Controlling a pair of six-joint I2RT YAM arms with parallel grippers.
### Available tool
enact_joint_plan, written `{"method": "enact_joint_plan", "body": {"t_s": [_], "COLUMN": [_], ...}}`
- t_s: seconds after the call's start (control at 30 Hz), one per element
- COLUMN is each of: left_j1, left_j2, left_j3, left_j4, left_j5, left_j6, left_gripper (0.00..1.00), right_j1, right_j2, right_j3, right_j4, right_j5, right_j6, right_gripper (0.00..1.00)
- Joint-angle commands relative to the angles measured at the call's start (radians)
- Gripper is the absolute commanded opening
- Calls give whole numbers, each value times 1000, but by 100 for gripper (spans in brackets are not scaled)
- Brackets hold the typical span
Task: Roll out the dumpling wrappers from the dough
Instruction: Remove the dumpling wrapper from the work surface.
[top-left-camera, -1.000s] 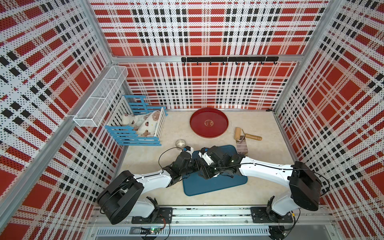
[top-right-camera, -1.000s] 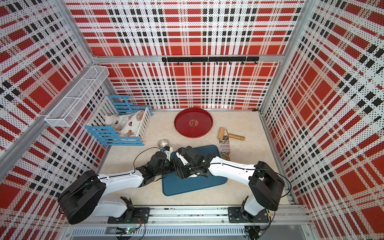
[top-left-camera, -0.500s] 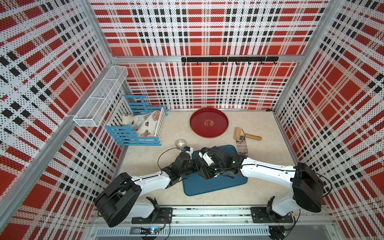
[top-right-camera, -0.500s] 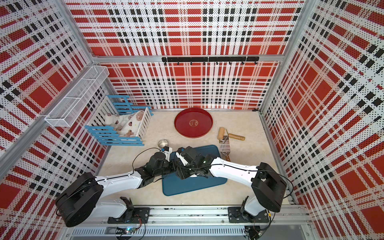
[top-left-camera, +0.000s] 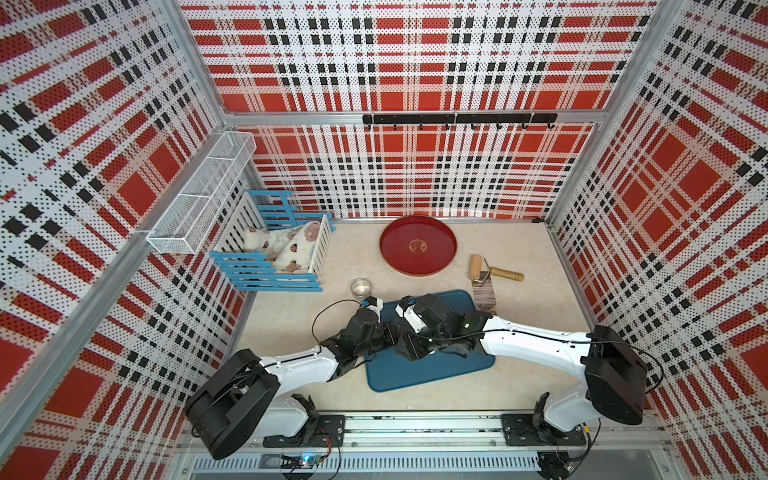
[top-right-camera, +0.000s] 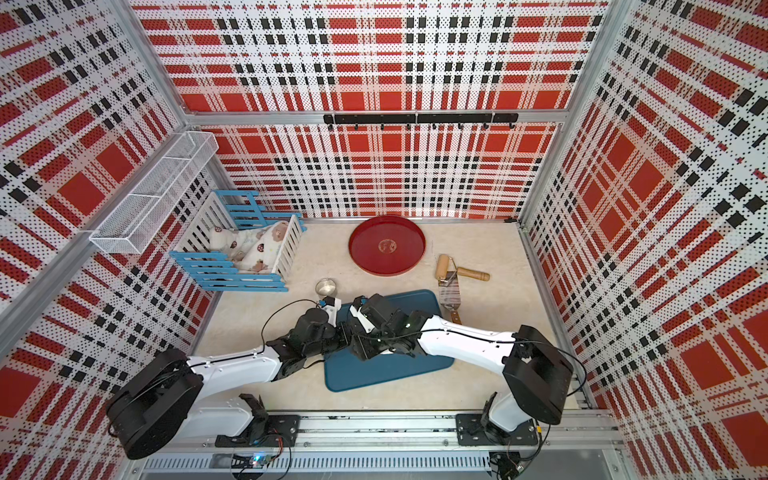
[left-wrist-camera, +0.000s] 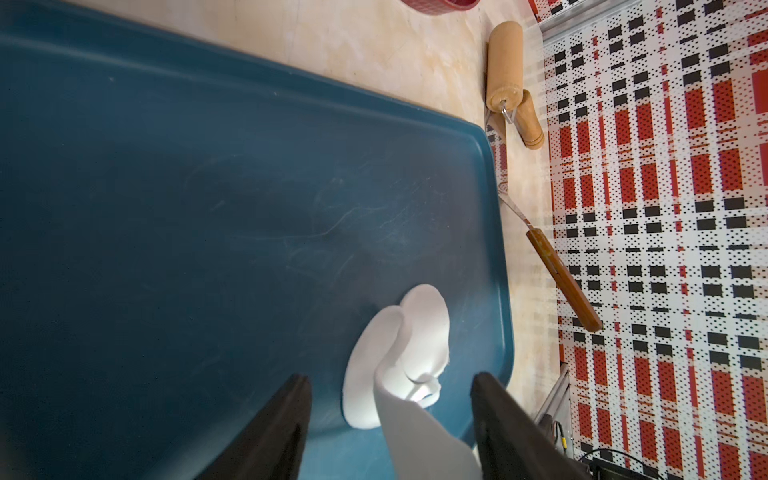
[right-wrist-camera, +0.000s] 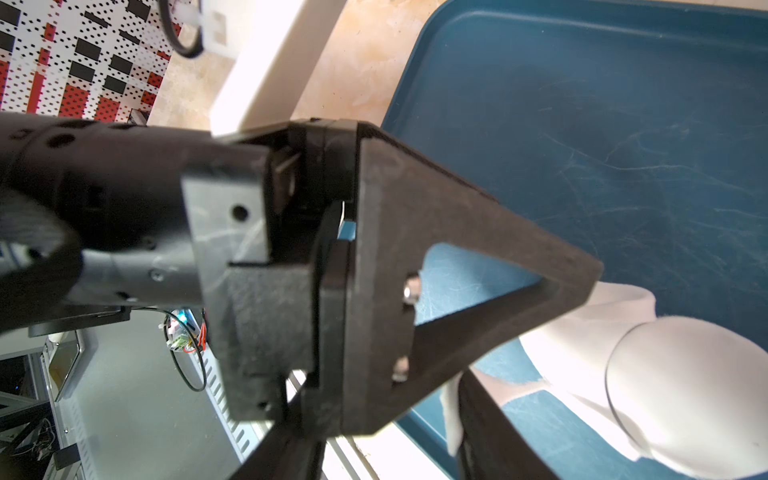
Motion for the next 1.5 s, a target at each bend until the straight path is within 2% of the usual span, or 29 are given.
{"method": "enact_joint_plan", "body": {"t_s": [0.0,1.47], "left_j1": [-21,-56], "left_j2": [-15,3], "left_j3": [-35,-62], "left_j4": [-48,-8], "left_j5": [39,40], "left_j6": [28,7], "left_gripper": [65,57], "right_j1": [-25,-40], "right_j2": [-7,-4], "right_j3": [2,-16], "right_j4": [39,-4], "right_j5": [121,283], "right_j6": [28,73], "right_gripper": [51,55]}}
